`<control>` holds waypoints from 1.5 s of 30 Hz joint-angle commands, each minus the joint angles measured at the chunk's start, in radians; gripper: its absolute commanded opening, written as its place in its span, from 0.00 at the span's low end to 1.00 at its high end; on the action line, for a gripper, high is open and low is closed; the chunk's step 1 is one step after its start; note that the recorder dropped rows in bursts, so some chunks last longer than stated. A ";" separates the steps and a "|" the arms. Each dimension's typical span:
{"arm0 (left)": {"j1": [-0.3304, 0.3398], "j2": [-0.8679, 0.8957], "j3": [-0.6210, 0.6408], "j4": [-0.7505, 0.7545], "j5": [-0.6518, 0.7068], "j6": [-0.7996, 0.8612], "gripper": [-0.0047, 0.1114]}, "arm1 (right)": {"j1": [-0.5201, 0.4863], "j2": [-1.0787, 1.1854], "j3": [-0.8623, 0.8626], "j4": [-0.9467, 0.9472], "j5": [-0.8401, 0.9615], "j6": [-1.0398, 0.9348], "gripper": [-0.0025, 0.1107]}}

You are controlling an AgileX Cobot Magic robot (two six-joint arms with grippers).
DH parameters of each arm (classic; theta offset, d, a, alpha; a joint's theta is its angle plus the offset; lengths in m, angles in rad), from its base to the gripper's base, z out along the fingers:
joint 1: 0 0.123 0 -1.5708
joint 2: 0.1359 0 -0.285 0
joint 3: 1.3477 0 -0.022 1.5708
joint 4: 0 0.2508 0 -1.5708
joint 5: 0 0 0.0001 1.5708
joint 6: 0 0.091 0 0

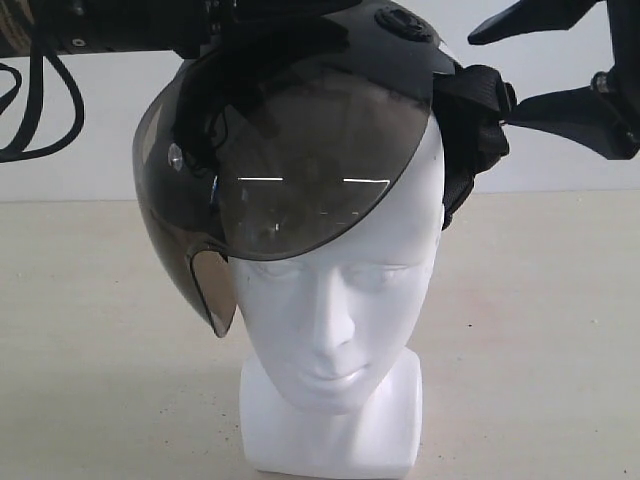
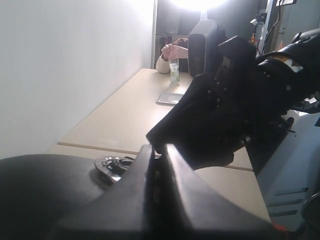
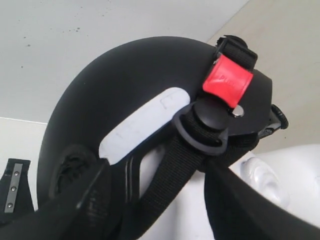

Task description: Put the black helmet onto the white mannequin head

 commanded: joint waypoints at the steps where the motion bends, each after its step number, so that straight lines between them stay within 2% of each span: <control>1: -0.027 0.037 0.031 0.160 -0.016 -0.035 0.08 | -0.003 0.000 -0.005 -0.051 0.018 0.058 0.50; 7: -0.027 0.037 0.031 0.160 -0.016 -0.035 0.08 | -0.003 0.000 -0.005 -0.044 0.048 0.058 0.48; 13: -0.027 0.037 0.031 0.160 -0.016 -0.035 0.08 | -0.003 0.011 -0.005 -0.042 0.038 0.062 0.35; 15: -0.027 0.037 0.031 0.160 -0.018 -0.035 0.08 | -0.003 0.021 -0.005 -0.038 0.027 0.062 0.35; 17: -0.027 0.037 0.031 0.160 -0.018 -0.035 0.08 | -0.003 0.030 -0.005 -0.014 0.027 0.055 0.38; 22: -0.027 0.037 0.031 0.160 -0.018 -0.035 0.08 | -0.003 0.049 -0.005 0.000 0.027 0.029 0.58; 24: -0.027 0.037 0.031 0.160 -0.018 -0.035 0.08 | -0.003 0.049 -0.005 0.000 0.027 0.029 0.58; 26: -0.027 0.037 0.031 0.160 -0.018 -0.035 0.08 | -0.003 0.049 -0.005 0.000 0.027 0.029 0.55; 28: -0.027 0.037 0.031 0.160 -0.018 -0.035 0.08 | -0.003 0.049 -0.005 0.000 0.027 0.029 0.48; 38: -0.027 0.037 0.031 0.160 -0.018 -0.035 0.08 | -0.003 0.049 -0.005 0.000 0.034 -0.009 0.01; 45: -0.027 0.037 0.031 0.160 -0.034 -0.035 0.08 | -0.003 0.049 -0.005 0.005 0.077 -0.068 0.02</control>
